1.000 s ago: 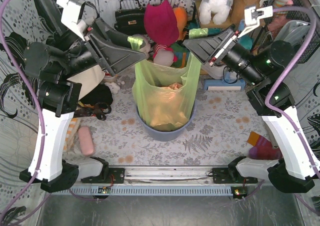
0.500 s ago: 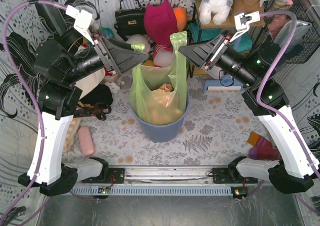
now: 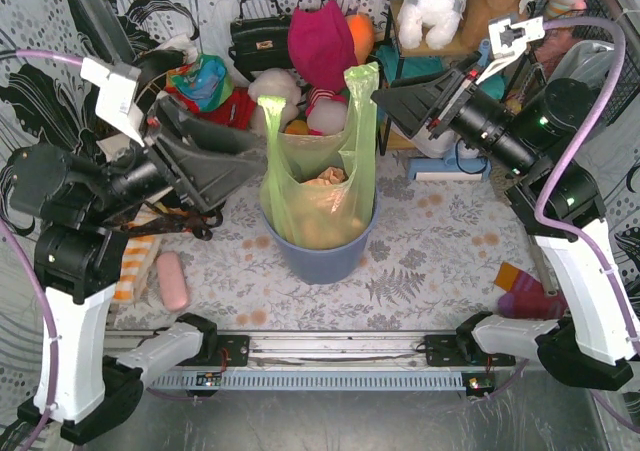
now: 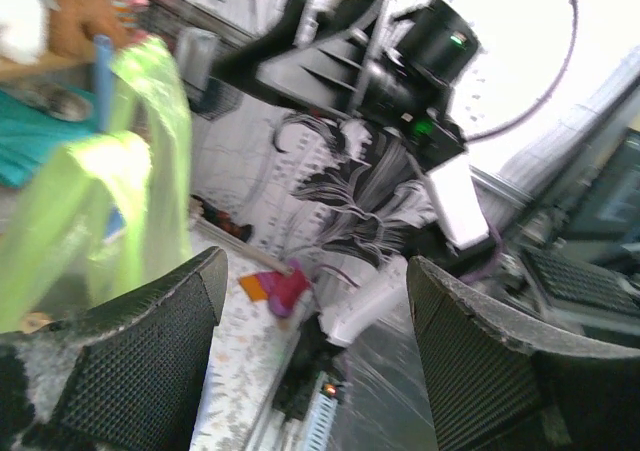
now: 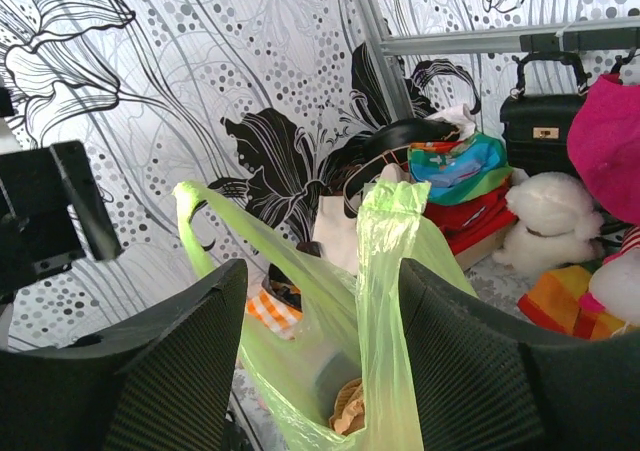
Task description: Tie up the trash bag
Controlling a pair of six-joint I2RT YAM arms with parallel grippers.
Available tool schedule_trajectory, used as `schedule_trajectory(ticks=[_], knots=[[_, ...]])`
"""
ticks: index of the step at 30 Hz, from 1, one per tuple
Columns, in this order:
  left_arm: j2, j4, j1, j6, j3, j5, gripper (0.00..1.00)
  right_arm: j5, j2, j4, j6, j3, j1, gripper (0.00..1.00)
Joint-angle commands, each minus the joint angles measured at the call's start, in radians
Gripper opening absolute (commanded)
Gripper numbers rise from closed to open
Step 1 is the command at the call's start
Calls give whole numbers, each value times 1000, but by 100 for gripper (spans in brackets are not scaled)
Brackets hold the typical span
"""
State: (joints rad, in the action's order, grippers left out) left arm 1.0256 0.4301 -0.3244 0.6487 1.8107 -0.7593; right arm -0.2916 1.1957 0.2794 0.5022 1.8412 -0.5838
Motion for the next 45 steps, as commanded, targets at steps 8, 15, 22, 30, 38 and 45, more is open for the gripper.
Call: schedule_trajectory(ticks=[8, 15, 22, 30, 38, 45], knots=[[-121, -435, 2, 287, -334, -251, 81, -66, 117, 130, -163, 224, -1, 61], [-175, -366, -47, 198, -448, -87, 78, -30, 212, 283, -251, 392, -1, 60], [-147, -383, -335, 88, -466, 171, 71, -29, 241, 316, -306, 430, -1, 61], [-103, -350, -737, -178, -497, 663, 70, -49, 232, 334, -349, 427, 0, 62], [-61, -645, -795, -325, -647, 820, 71, -103, 281, 373, -362, 482, 41, 61], [-37, -720, -814, -436, -647, 992, 70, -331, 283, 249, -273, 415, 133, 56]])
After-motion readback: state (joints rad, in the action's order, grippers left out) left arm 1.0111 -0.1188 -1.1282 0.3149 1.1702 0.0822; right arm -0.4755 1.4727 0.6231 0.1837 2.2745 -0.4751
